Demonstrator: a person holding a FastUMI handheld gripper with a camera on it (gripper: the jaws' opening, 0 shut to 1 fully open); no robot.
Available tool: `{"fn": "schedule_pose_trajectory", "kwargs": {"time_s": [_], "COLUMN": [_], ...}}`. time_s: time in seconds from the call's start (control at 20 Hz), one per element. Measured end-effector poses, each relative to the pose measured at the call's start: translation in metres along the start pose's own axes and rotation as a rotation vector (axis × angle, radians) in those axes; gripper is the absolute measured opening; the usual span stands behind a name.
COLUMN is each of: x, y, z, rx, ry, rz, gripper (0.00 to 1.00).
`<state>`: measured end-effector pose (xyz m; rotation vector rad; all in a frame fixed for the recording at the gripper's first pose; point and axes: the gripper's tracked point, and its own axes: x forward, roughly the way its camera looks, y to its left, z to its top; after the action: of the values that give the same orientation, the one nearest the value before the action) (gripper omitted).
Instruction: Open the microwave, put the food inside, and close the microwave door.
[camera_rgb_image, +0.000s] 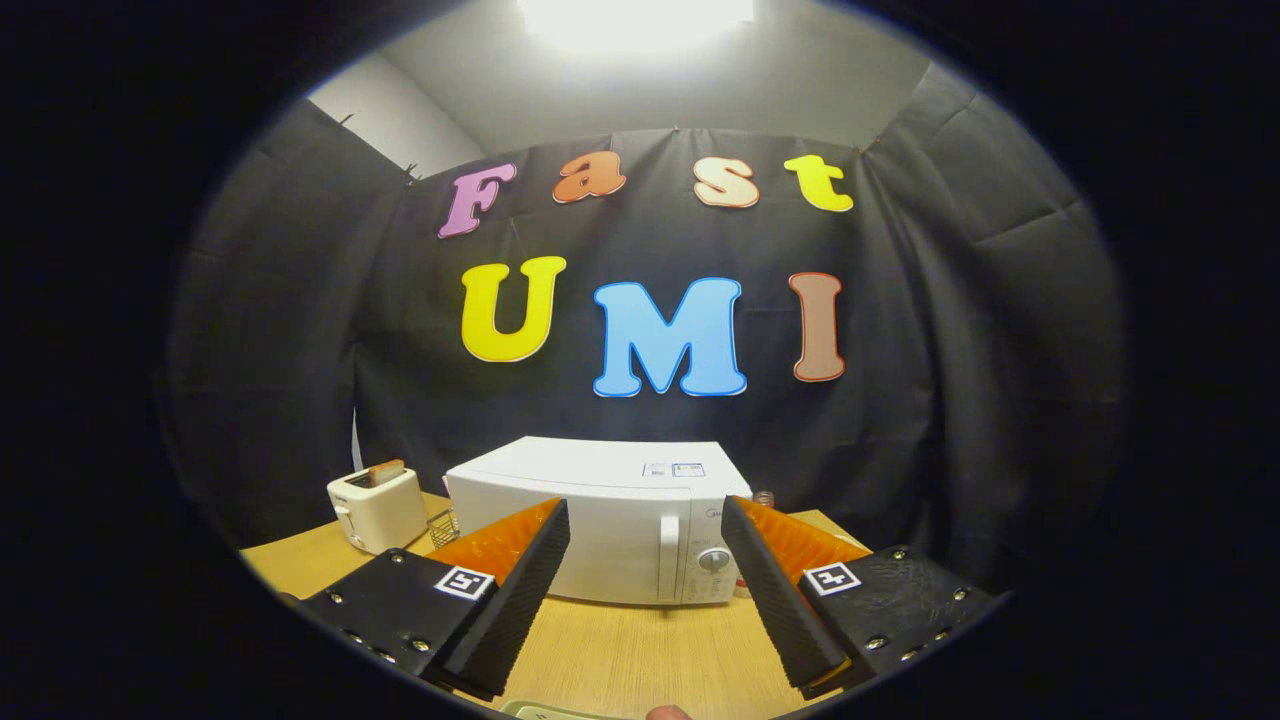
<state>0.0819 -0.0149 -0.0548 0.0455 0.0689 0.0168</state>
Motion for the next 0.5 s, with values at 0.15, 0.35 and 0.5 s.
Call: {"fn": "schedule_pose_trajectory", "kwargs": {"time_s": [0.15, 0.35, 0.5], "x": [0.030, 0.070, 0.098], "y": [-0.002, -0.010, -0.017], "z": [-0.022, -0.049, -0.072], "rx": [0.014, 0.007, -0.010], "ry": [0.032, 0.070, 0.098], "rz": [0.009, 0.010, 0.005], "gripper": [0.97, 0.97, 0.97]}}
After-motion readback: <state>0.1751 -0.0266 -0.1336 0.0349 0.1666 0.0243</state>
